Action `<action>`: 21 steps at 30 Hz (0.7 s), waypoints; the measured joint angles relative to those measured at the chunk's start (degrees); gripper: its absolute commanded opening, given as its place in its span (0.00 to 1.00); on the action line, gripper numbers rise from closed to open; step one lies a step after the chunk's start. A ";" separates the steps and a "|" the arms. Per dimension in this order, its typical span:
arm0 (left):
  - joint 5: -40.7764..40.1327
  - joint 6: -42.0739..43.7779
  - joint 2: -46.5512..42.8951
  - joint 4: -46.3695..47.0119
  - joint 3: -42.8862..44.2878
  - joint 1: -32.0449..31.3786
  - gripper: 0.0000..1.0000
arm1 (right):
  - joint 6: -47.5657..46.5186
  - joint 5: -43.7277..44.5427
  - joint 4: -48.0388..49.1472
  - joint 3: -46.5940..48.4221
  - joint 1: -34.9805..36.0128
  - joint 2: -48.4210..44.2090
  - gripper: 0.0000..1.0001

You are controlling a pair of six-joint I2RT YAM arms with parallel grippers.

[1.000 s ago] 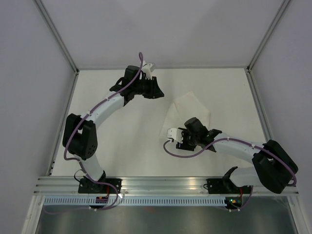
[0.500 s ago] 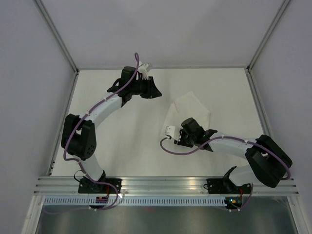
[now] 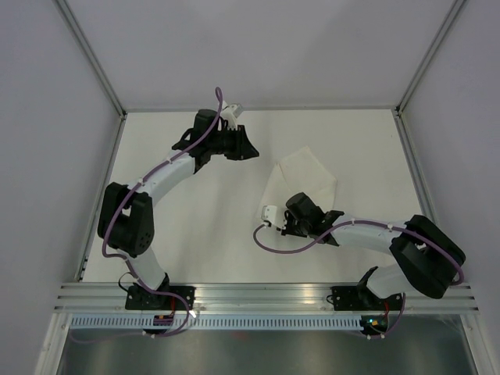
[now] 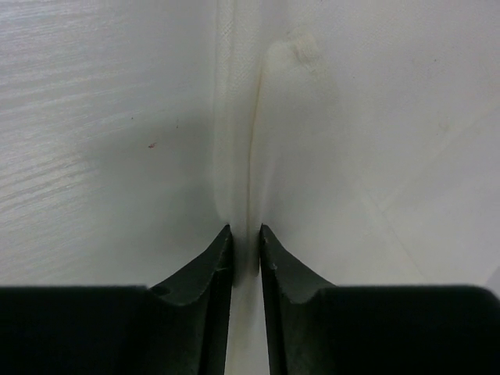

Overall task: Fold the napkin, place the utensils inside, and roll it up
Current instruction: Roll the napkin at the center of the board.

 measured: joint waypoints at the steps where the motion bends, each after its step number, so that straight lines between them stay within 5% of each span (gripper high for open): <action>1: -0.02 -0.37 -0.07 0.44 -0.42 0.11 0.29 | 0.02 0.22 0.55 0.00 0.11 0.39 0.22; 5: -0.17 -2.69 -1.01 2.54 -3.39 1.57 0.28 | 0.00 -0.15 1.90 0.59 0.11 1.97 0.09; 11: -2.78 -8.76 -6.40 7.30 -10.10 7.10 0.25 | -1.49 -6.03 -1.95 4.87 -1.53 4.70 0.02; 21: -14.67 -15.21 -22.77 15.98 -25.27 10.14 0.25 | -9.18 -30.32 -25.97 20.90 -12.20 15.74 0.01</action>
